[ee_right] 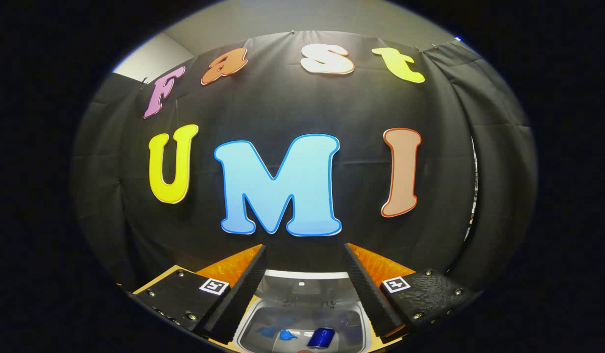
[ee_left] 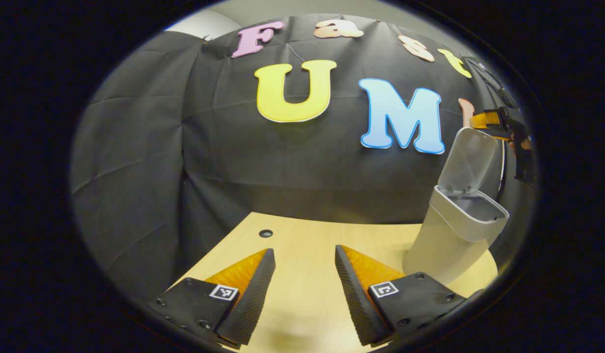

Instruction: Press the lid of the desktop garbage bin to open it, pick up the crumpled paper on the desktop and throw it into the bin, then pick up the pop can on the desktop and drop it into the bin, and finally close the garbage bin lid.

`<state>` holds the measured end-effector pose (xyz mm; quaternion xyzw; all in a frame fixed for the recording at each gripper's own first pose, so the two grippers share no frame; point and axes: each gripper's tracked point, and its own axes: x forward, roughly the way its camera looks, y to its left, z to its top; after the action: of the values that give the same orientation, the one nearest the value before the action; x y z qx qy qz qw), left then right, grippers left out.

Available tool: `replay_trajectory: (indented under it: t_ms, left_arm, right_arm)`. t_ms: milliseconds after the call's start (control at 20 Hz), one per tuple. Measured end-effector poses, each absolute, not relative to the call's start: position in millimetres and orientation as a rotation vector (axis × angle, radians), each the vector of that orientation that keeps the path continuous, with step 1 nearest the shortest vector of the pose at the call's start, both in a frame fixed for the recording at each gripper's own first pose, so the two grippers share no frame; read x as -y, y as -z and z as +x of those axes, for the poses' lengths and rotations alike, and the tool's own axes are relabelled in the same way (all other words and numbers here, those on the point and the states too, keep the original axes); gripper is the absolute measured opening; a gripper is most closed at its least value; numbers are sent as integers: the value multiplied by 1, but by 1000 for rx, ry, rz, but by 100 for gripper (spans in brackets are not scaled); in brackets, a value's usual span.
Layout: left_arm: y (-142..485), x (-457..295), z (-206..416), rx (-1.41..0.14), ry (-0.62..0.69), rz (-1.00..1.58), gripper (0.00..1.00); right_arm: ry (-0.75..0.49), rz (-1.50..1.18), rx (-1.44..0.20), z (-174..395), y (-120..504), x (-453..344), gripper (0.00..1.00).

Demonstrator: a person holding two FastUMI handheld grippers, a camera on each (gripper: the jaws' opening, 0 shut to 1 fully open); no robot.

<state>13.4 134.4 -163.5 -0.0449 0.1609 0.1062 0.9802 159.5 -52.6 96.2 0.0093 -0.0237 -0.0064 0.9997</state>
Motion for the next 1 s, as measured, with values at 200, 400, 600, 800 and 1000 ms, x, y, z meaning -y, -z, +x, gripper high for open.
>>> replay_trajectory:
  t_ms: [200, 400, 600, 800, 1000]
  left_arm:
    - [164, -120, 13, -327, -186, -89, 85]
    - [163, -110, 10, -328, -166, -93, 85]
    - [164, -100, 2, -335, -153, -88, 84]
    - [165, -99, -6, -338, -159, -85, 85]
    - [165, -103, -12, -338, -176, -86, 82]
  right_arm:
    - [4, 25, 24, 135, -76, 48, 98]
    - [-16, 26, -28, 120, -43, 43, 98]
    - [-20, 24, -108, 111, -3, 39, 98]
    - [-23, 32, -161, 106, 24, 37, 98]
    - [-22, 35, -182, 104, 37, 37, 98]
